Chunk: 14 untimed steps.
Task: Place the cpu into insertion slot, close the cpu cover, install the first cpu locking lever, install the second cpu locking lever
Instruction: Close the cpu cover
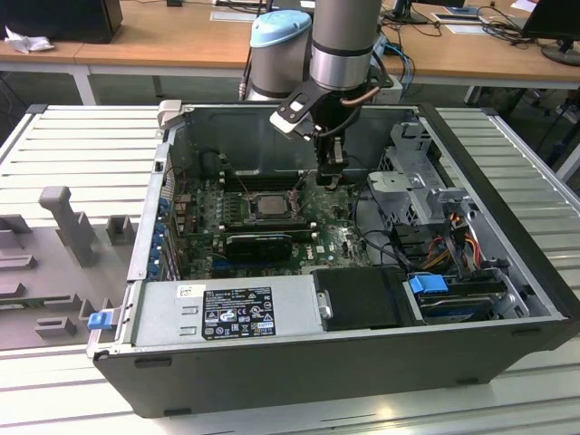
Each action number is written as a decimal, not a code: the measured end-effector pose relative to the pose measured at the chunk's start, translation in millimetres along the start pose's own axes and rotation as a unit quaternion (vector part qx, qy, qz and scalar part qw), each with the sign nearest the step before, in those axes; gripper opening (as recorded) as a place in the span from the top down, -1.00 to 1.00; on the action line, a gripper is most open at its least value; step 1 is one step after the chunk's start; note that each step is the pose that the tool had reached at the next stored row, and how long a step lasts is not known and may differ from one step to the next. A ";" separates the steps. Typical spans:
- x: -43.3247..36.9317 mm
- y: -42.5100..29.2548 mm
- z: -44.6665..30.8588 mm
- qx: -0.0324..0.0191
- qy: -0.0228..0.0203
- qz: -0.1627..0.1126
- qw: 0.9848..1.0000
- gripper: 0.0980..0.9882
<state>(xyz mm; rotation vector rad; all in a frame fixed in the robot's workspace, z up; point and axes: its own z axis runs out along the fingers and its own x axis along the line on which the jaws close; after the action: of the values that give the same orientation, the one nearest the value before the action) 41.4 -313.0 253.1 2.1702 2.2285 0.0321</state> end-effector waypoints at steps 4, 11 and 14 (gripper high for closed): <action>0.1 -1.1 0.0 0.000 0.000 0.000 1.000 0.98; 0.1 -3.9 -0.1 0.000 0.000 0.000 1.000 0.98; 0.1 -4.6 -0.2 0.000 0.000 0.000 1.000 0.98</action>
<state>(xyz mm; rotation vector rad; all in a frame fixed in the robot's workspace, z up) 36.7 -313.0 253.1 2.1701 2.2286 0.0321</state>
